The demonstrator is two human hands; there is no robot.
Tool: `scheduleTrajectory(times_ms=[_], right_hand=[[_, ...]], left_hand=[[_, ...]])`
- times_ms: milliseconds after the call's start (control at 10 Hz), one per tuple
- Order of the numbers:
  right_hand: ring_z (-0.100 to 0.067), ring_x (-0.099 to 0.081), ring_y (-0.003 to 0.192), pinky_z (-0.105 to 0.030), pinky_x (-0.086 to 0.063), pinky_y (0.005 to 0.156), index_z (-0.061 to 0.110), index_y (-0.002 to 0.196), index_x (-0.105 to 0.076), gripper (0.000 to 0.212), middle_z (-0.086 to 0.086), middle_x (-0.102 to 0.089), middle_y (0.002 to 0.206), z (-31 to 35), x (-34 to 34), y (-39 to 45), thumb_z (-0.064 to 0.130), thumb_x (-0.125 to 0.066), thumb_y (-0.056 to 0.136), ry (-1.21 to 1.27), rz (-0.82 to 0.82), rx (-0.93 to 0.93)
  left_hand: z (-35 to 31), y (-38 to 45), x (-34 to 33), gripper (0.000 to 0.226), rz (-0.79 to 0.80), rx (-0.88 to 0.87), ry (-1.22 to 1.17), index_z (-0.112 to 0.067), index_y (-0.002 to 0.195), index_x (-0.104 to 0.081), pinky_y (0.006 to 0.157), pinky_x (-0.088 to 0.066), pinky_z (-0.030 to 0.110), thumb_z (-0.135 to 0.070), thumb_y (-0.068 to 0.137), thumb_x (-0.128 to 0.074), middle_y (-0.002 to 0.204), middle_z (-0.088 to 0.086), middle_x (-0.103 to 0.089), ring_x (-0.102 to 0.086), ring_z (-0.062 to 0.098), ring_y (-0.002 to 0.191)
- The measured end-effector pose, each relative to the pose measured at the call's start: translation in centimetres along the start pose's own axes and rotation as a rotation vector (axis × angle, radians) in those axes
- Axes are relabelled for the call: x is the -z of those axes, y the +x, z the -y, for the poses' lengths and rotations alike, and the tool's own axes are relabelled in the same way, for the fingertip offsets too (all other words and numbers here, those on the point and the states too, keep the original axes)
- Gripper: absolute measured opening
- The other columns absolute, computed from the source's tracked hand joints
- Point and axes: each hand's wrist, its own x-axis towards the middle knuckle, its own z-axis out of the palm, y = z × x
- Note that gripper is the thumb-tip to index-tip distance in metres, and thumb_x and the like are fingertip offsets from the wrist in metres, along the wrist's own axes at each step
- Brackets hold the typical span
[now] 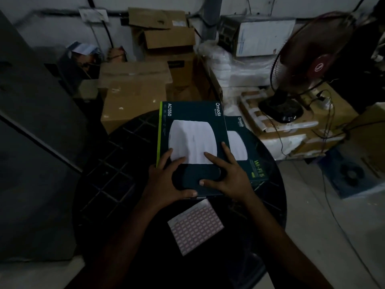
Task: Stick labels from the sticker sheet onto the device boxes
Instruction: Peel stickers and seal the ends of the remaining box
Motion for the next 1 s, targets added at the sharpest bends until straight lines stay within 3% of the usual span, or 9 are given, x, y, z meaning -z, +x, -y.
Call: scheduleTrajectory(times_ms=[200, 300, 500, 600, 700, 800, 900, 1000], right_hand=[[-0.003, -0.020, 0.149, -0.042, -0.044, 0.111, 0.053, 0.137, -0.053, 0.088, 0.017, -0.002, 0.168, -9.2, 6.1, 4.6, 0.074, -0.080, 0.055, 0.083, 0.054, -0.026], [-0.012, -0.019, 0.152, -0.044, -0.038, 0.117, 0.048, 0.136, -0.057, 0.086, 0.012, -0.005, 0.168, -12.7, 7.9, 6.5, 0.062, -0.087, 0.057, 0.135, 0.113, -0.068], [-0.012, -0.020, 0.151, -0.035, -0.033, 0.119, 0.043, 0.136, -0.058, 0.084, 0.008, -0.006, 0.169, -16.4, 8.5, 6.6, 0.048, -0.092, 0.060, 0.168, 0.202, -0.107], [-0.011, -0.020, 0.151, -0.036, -0.033, 0.119, 0.044, 0.137, -0.057, 0.085, 0.006, -0.006, 0.169, -17.2, 7.9, 6.3, 0.050, -0.092, 0.060, 0.164, 0.195, -0.089], [-0.021, -0.023, 0.152, -0.052, -0.033, 0.119, 0.050, 0.137, -0.054, 0.090, -0.002, -0.009, 0.169, -17.7, 7.3, 6.2, 0.073, -0.081, 0.055, 0.115, 0.184, -0.084], [-0.031, -0.021, 0.153, -0.060, -0.025, 0.119, 0.057, 0.140, -0.045, 0.096, -0.003, -0.008, 0.169, -17.4, 7.0, 6.3, 0.088, -0.064, 0.051, -0.016, 0.222, -0.107], [-0.041, -0.004, 0.153, -0.066, -0.015, 0.117, 0.060, 0.147, -0.026, 0.097, 0.004, 0.001, 0.169, -16.4, 7.4, 6.0, 0.092, -0.052, 0.059, -0.202, 0.291, -0.168], [-0.038, 0.004, 0.153, -0.069, -0.009, 0.116, 0.053, 0.152, -0.022, 0.088, 0.006, -0.001, 0.169, -13.7, 7.0, 4.4, 0.085, -0.038, 0.072, -0.353, 0.217, -0.106]], left_hand=[[-6.2, 6.7, -6.4, 0.105, 0.013, 0.060, -0.088, -0.051, 0.142, -0.037, 0.115, -0.028, 0.054, -0.079, 0.048, -0.075, 0.161, -0.023, 0.003, -0.013, 0.033, 0.146], [-8.6, 9.3, -8.5, 0.102, 0.043, 0.106, -0.104, -0.050, 0.141, -0.039, 0.115, -0.028, 0.050, -0.071, 0.051, -0.083, 0.160, -0.024, 0.002, -0.014, 0.030, 0.146], [-9.5, 10.3, -11.9, 0.103, 0.063, 0.162, -0.116, -0.050, 0.139, -0.040, 0.112, -0.026, 0.042, -0.076, 0.047, -0.080, 0.159, -0.026, 0.000, -0.018, 0.028, 0.145], [-9.3, 10.0, -12.6, 0.105, 0.046, 0.135, -0.103, -0.047, 0.142, -0.040, 0.109, -0.022, 0.036, -0.075, 0.050, -0.081, 0.161, -0.022, -0.001, -0.019, 0.025, 0.146], [-9.3, 9.9, -12.6, 0.105, 0.067, 0.144, -0.082, -0.047, 0.145, -0.036, 0.113, -0.018, 0.036, -0.074, 0.054, -0.080, 0.162, -0.022, 0.003, -0.013, 0.022, 0.147], [-9.0, 9.5, -12.6, 0.105, 0.112, 0.140, -0.009, -0.052, 0.147, -0.027, 0.119, -0.016, 0.051, -0.084, 0.057, -0.068, 0.162, -0.023, 0.010, -0.006, 0.030, 0.150], [-9.0, 9.2, -12.4, 0.092, 0.137, 0.122, 0.097, -0.049, 0.150, -0.023, 0.121, -0.012, 0.056, -0.081, 0.071, -0.059, 0.164, -0.015, 0.008, 0.001, 0.033, 0.149], [-8.6, 7.7, -11.7, 0.072, -0.019, 0.043, 0.136, -0.035, 0.147, -0.041, 0.116, -0.025, 0.057, -0.069, 0.084, -0.045, 0.164, -0.005, -0.017, -0.010, 0.031, 0.147]])
